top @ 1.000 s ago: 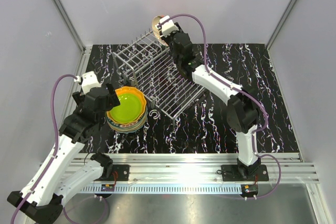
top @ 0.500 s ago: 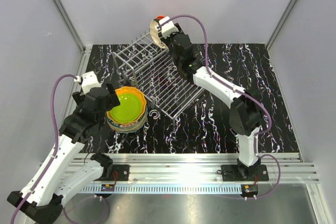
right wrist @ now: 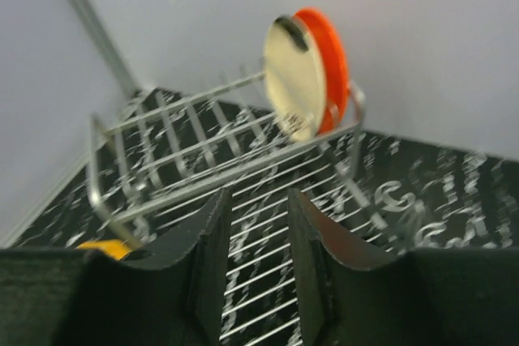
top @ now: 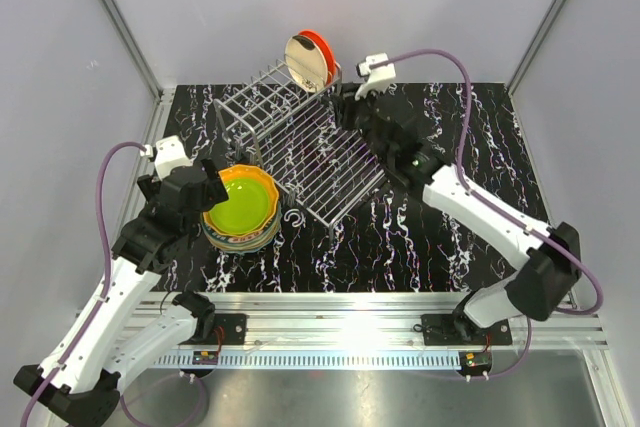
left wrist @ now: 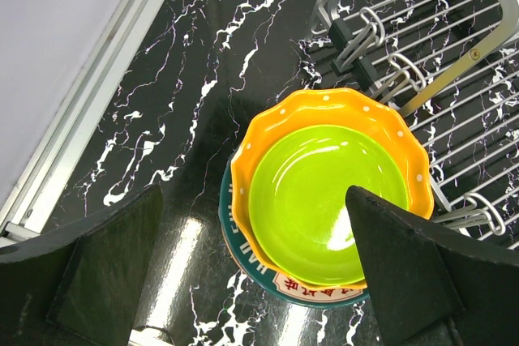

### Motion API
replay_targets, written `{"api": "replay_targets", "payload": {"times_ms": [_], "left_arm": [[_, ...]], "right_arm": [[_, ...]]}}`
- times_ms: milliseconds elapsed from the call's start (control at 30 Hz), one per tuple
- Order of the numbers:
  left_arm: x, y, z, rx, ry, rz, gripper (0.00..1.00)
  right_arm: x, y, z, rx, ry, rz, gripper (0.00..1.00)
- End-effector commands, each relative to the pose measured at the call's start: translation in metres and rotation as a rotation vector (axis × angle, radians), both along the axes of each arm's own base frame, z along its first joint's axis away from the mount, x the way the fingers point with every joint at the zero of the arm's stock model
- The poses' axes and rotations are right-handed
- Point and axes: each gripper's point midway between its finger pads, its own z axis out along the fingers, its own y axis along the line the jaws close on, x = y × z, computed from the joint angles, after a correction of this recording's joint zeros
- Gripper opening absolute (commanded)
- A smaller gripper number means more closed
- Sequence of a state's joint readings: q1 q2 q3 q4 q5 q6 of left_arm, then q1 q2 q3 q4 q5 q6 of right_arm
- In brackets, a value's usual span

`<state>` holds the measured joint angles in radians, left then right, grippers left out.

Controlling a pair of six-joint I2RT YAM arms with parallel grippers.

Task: Load the plates into the dish rack
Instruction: Grab a plate with the right arm

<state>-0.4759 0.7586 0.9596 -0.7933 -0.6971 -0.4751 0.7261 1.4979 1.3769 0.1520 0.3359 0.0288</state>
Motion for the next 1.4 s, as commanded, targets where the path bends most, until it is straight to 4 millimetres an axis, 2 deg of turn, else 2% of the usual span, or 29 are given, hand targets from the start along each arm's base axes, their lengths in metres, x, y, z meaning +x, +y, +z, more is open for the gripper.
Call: {"api": "replay_targets", "payload": {"times_ms": [0,33,133,300,333,367,467,500,567,600,667,800,1367], "left_arm": [[0.002,0.006,0.016,-0.012,-0.059,0.033,0.99],[0.002,0.006,0.016,-0.011,-0.056,0.033,0.99],[0.002,0.006,0.016,-0.015,-0.058,0.032,0.99],[0.001,0.010,0.017,-0.024,-0.075,0.041,0.99],[0.000,0.009,0.018,-0.028,-0.080,0.038,0.99],[0.000,0.010,0.018,-0.028,-0.080,0.040,0.99],[-0.001,0.012,0.018,-0.030,-0.085,0.046,0.99],[-0.001,0.012,0.018,-0.028,-0.085,0.048,0.99],[-0.001,0.013,0.018,-0.026,-0.083,0.053,0.99],[-0.001,0.014,0.018,-0.027,-0.084,0.054,0.99],[0.000,0.013,0.018,-0.028,-0.084,0.050,0.99],[0.000,0.013,0.018,-0.029,-0.083,0.052,0.99],[-0.001,0.012,0.019,-0.036,-0.089,0.044,0.99]], "right_arm": [[-0.048,0.041,-0.047,0.171,0.222,0.183,0.39],[-0.066,0.057,-0.067,0.168,0.272,0.235,0.38],[-0.096,0.086,-0.096,0.152,0.355,0.317,0.37],[-0.122,0.125,-0.138,0.167,0.486,0.407,0.34],[-0.123,0.130,-0.143,0.146,0.495,0.399,0.34],[-0.133,0.141,-0.148,0.110,0.510,0.411,0.34],[-0.136,0.155,-0.180,0.007,0.593,0.358,0.35],[-0.136,0.160,-0.177,0.023,0.599,0.362,0.35],[-0.136,0.166,-0.189,0.019,0.624,0.349,0.35],[-0.136,0.169,-0.188,0.030,0.630,0.349,0.36],[-0.134,0.171,-0.200,0.010,0.652,0.322,0.37],[-0.131,0.178,-0.206,0.026,0.667,0.316,0.37],[-0.115,0.187,-0.238,-0.041,0.684,0.247,0.38]]}}
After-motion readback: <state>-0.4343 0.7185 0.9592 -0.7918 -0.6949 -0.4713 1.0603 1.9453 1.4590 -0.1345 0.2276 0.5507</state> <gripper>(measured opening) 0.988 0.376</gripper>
